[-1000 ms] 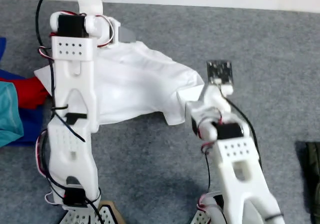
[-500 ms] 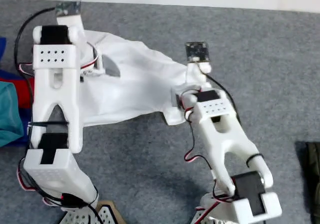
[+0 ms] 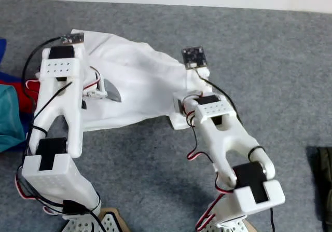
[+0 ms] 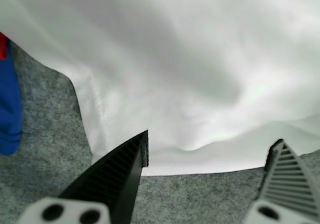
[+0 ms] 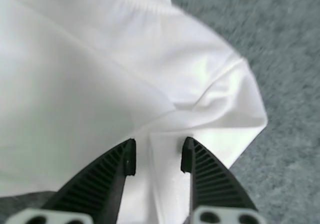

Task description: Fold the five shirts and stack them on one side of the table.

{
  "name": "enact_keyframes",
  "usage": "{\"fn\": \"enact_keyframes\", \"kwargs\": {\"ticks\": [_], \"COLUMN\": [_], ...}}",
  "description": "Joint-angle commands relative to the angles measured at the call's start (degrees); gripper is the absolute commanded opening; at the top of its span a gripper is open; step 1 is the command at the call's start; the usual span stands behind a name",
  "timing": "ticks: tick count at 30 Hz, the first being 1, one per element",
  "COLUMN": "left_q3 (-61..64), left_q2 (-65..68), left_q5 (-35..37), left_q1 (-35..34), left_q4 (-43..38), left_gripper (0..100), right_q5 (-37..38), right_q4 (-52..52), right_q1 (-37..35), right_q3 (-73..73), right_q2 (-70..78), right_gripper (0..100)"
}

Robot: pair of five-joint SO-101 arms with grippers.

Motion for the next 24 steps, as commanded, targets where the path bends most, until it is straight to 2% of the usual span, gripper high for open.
{"fn": "enact_keyframes", "kwargs": {"ticks": [1, 10, 17, 24], "left_q3": [1.89, 2.15, 2.24, 1.54], "left_q2": [-3.56, -3.56, -3.47, -3.82], "left_q5": [0.18, 0.09, 0.09, 0.44], "left_q1": [-0.31, -0.4, -0.4, 1.54], "left_q4": [-2.37, -2.29, -1.85, -1.67], "left_gripper": [37, 37, 37, 37], "right_q5": [3.43, 3.69, 3.87, 3.69], "right_q4": [-2.24, -4.7, -4.7, -4.53], "right_q1": [1.01, 3.74, 4.7, 6.37], "right_q3": [-3.38, -3.38, -3.38, -3.12], "right_q2": [1.27, 3.12, 3.12, 2.77], "right_gripper": [16.3, 16.0, 1.9, 0.8]}}
